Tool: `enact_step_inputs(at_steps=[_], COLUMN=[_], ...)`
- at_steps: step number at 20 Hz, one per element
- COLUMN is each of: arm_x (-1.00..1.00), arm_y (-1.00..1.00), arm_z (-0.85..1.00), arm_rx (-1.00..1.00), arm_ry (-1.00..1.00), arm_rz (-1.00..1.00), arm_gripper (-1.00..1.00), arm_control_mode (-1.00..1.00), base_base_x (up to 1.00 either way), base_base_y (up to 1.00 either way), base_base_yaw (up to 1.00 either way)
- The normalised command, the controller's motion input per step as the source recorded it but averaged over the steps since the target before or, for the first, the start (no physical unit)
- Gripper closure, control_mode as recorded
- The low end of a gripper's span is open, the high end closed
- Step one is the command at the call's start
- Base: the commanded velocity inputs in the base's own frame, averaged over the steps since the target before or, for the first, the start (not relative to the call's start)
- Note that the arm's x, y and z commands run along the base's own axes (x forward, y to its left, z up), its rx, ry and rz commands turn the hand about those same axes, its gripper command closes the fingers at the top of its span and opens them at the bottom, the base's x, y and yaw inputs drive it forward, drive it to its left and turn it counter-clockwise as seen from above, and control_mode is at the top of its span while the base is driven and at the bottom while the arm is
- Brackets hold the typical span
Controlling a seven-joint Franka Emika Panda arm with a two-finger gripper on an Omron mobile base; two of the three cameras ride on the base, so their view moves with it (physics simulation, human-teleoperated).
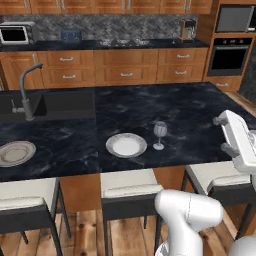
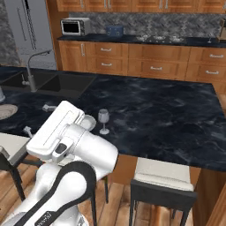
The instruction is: Retrieve the wine glasses from the counter and place one next to each plate.
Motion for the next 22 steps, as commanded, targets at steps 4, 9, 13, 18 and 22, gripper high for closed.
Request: enact_step_inputs(at_steps=[4,9,13,18,22], arm_x=[0.0,0.0,0.0,0.0,0.0], arm_y=[0.0,0.0,0.0,0.0,0.0], arm_z=[0.0,0.0,0.0,0.0,0.0], arm_rx=[0.0,0.0,0.0,0.0,0.0], arm_ry=[0.0,0.0,0.0,0.0,0.0], arm_rz=[0.0,0.0,0.0,0.0,0.0], arm_gripper=[-1.0,-1.0,-1.0,-1.0,-1.0], arm_control_mode=[1.0,1.0,1.0,1.0,1.0], base_base_x=[-1.0,-0.55,0.0,0.09,0.29], base_base_y=[-0.19,-0.92,-1.0,-1.0,-1.0], base_base_yaw=[-0.01,-0.24,-0.42,-0.56,-0.54])
